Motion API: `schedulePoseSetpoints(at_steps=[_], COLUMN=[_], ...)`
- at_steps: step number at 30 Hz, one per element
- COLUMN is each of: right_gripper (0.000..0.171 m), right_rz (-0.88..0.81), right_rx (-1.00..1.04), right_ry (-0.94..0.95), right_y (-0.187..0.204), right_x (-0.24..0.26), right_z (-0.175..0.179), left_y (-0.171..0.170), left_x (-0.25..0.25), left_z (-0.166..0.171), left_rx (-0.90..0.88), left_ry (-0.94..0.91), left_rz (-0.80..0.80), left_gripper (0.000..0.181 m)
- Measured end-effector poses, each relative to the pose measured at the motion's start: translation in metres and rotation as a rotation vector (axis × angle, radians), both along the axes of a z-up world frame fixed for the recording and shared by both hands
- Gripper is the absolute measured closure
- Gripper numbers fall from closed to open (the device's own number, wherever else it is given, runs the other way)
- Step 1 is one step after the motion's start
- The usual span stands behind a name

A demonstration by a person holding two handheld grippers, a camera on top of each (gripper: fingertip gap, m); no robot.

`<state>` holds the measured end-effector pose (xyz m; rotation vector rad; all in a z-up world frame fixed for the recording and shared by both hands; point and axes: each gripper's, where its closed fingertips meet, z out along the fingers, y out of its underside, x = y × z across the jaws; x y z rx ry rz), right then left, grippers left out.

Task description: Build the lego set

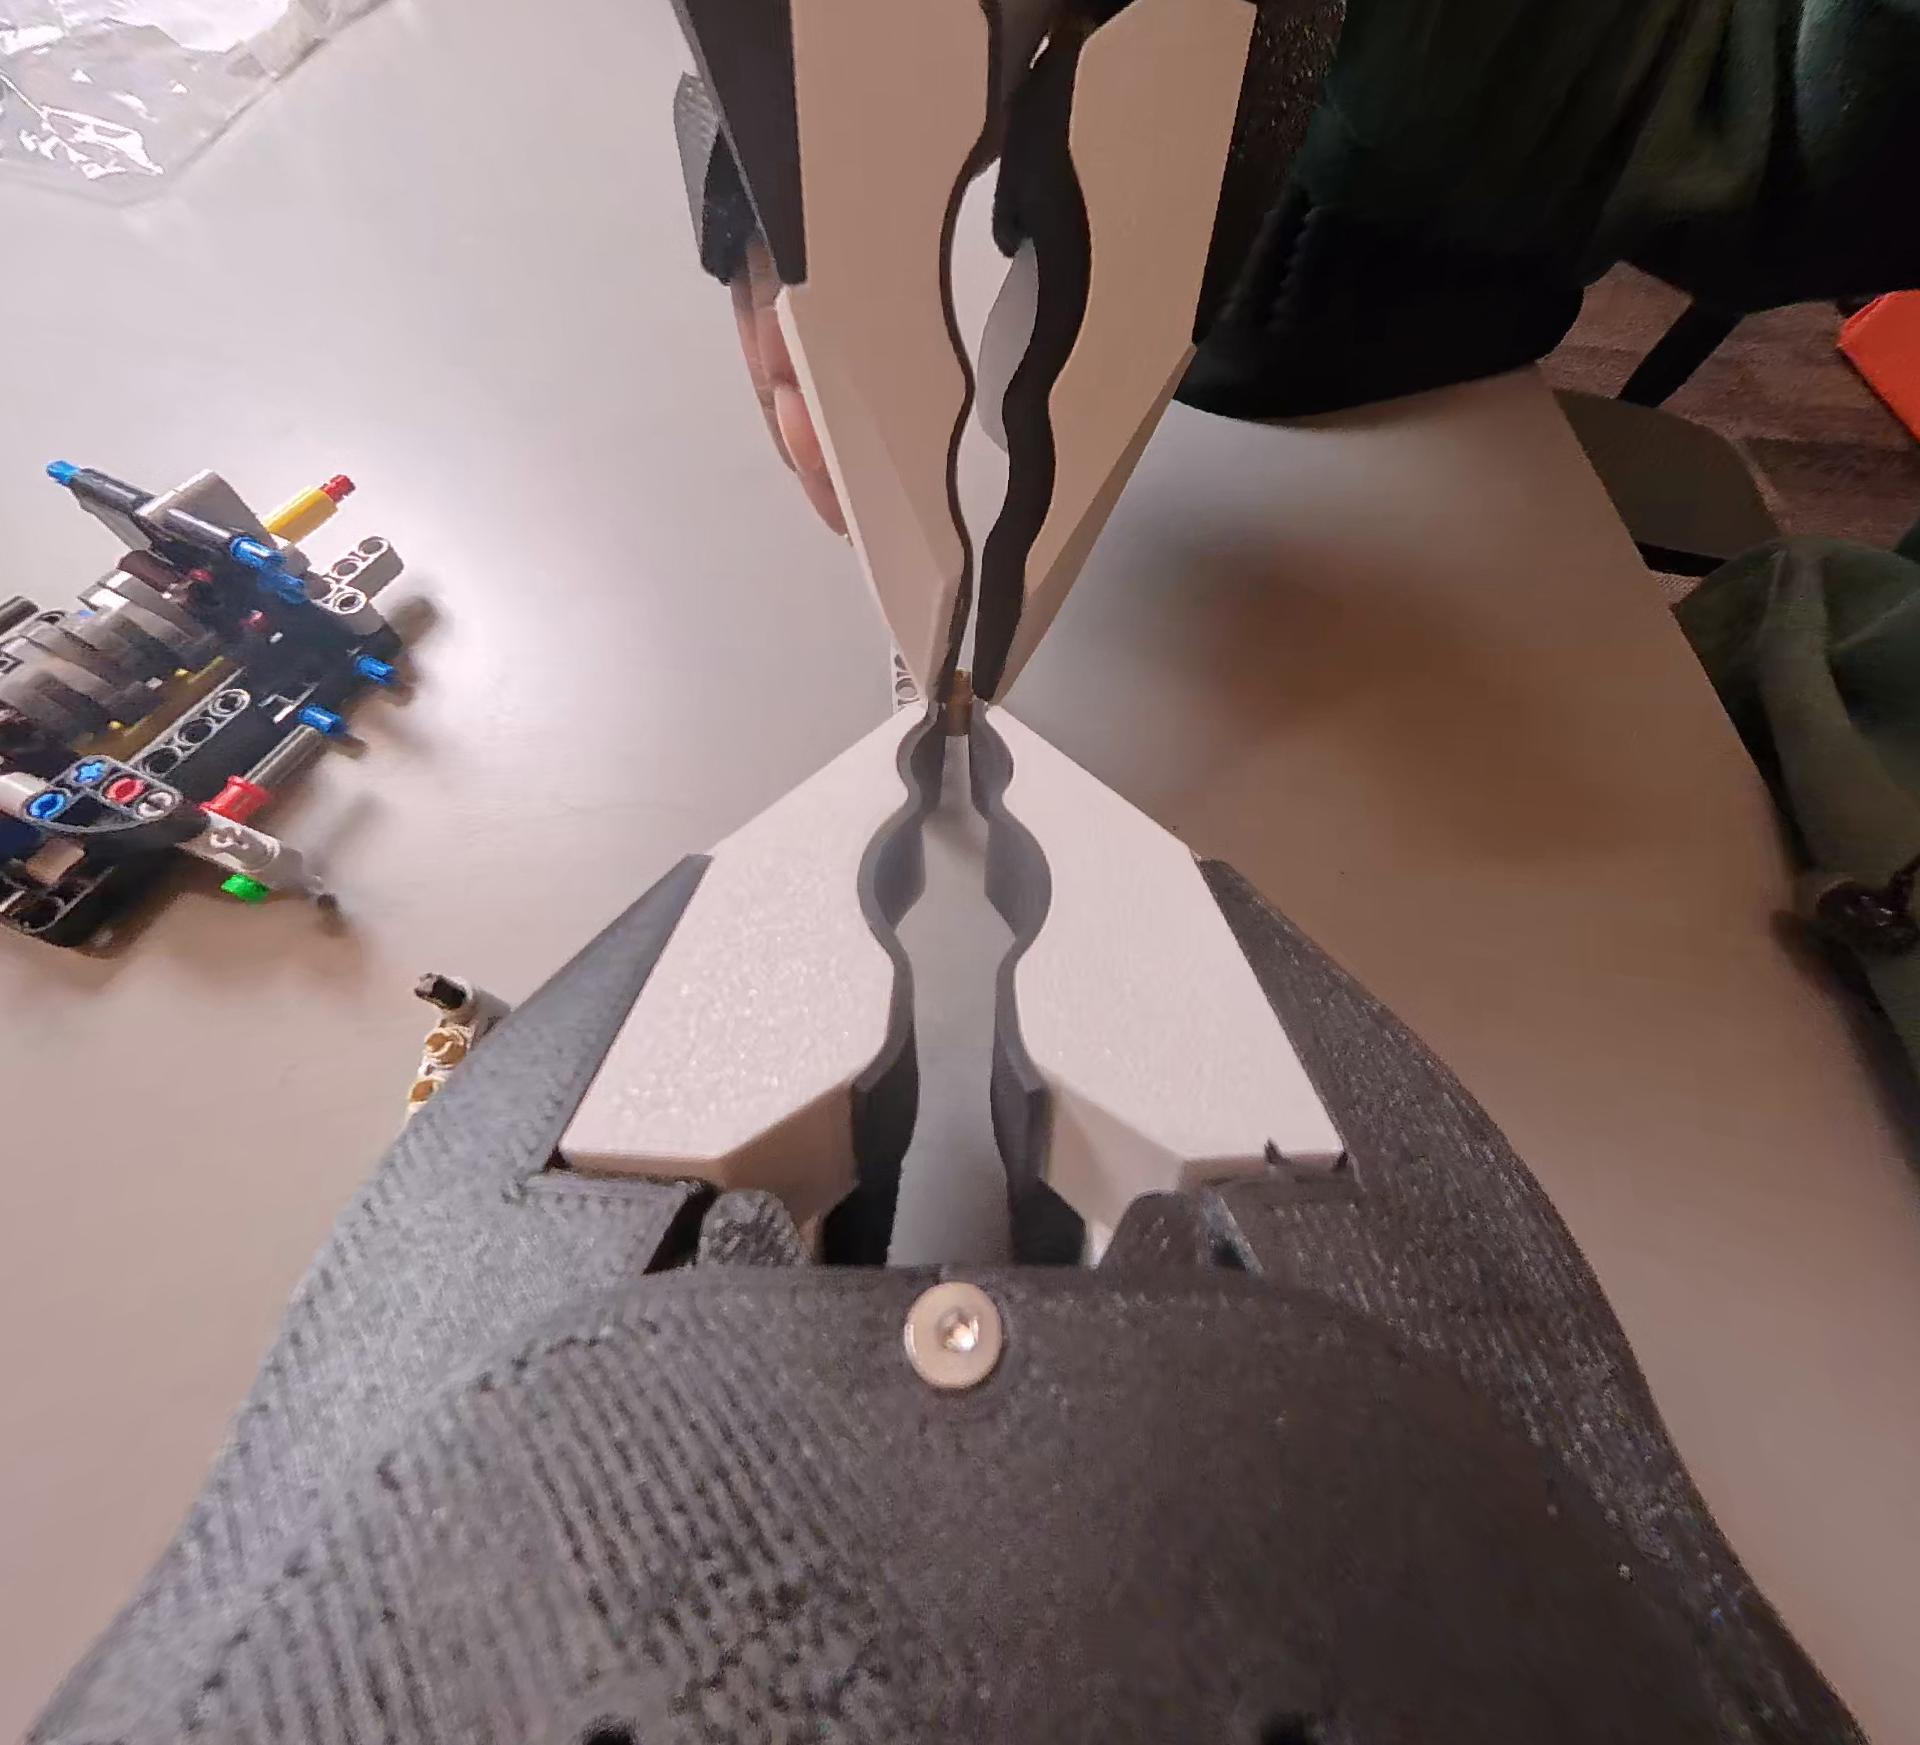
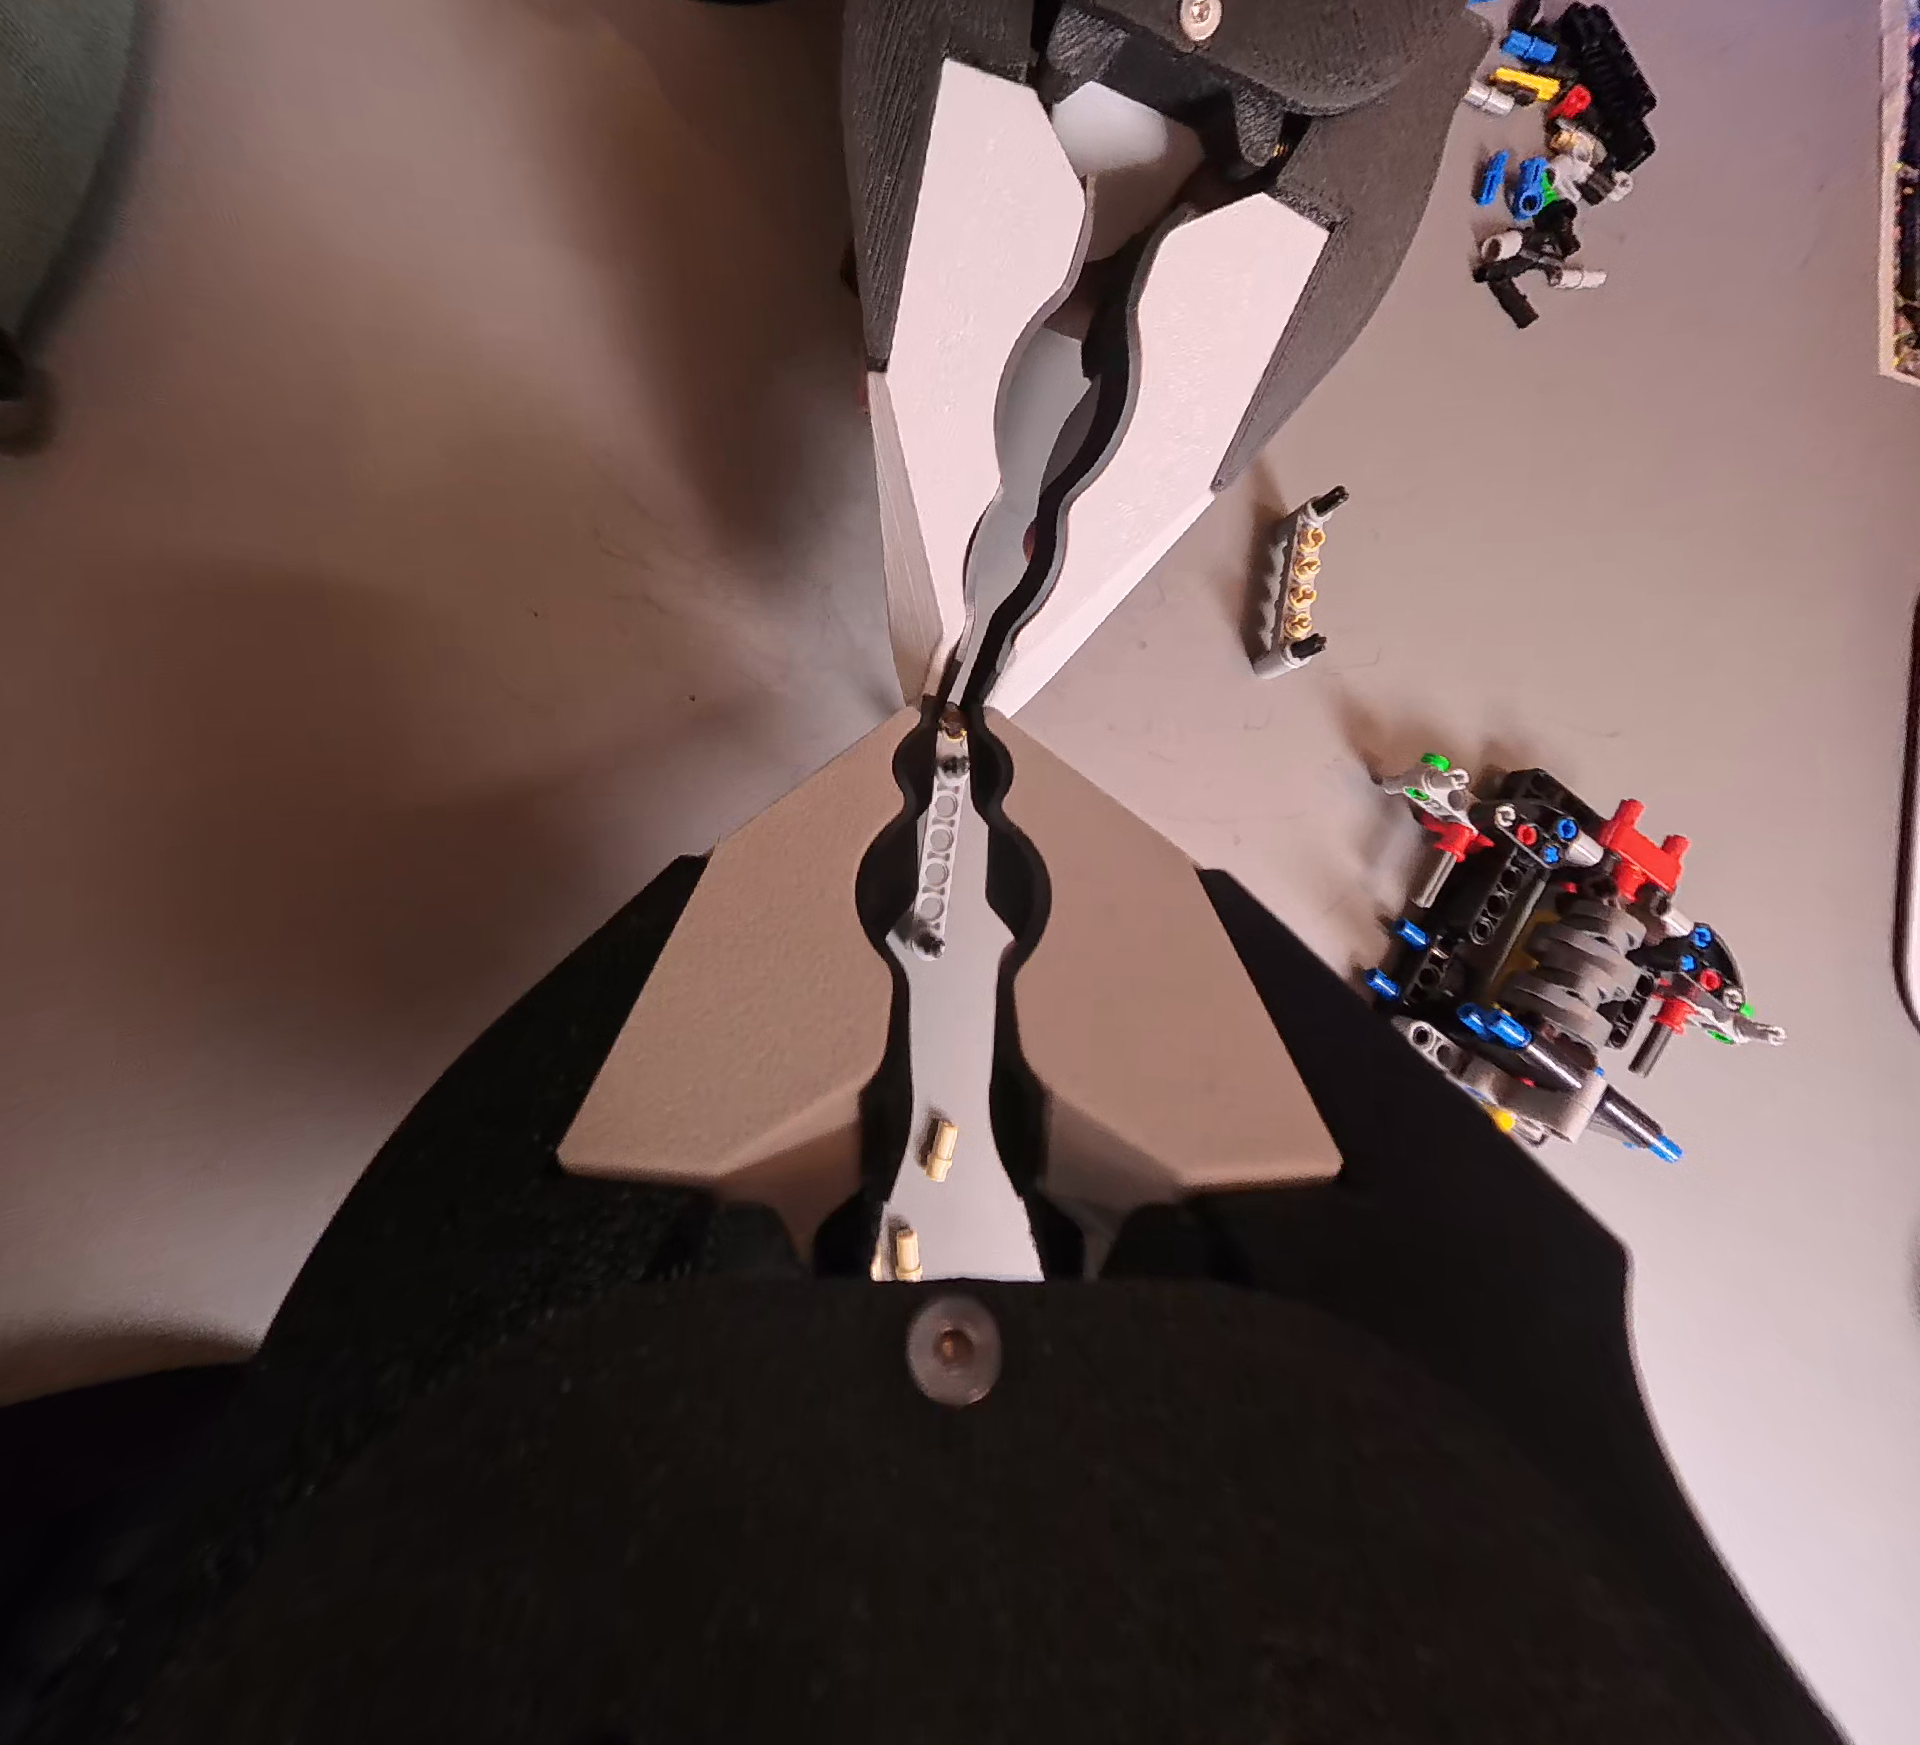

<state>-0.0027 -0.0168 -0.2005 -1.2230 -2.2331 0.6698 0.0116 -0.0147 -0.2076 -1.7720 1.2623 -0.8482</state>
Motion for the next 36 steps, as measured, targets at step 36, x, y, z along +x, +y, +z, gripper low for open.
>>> schedulePoseSetpoints(at_steps=[36], right_gripper=[0.168], right_rz=[0.007], right_rx=[0.108], right_ry=[-0.322], right_y=[0.009], right_x=[0.010], right_z=[-0.032], left_y=[0.007], left_x=[0.002], left_z=[-0.037], left_rx=[0.029], left_ry=[0.220], left_rz=[0.024], left_gripper=[0.175])
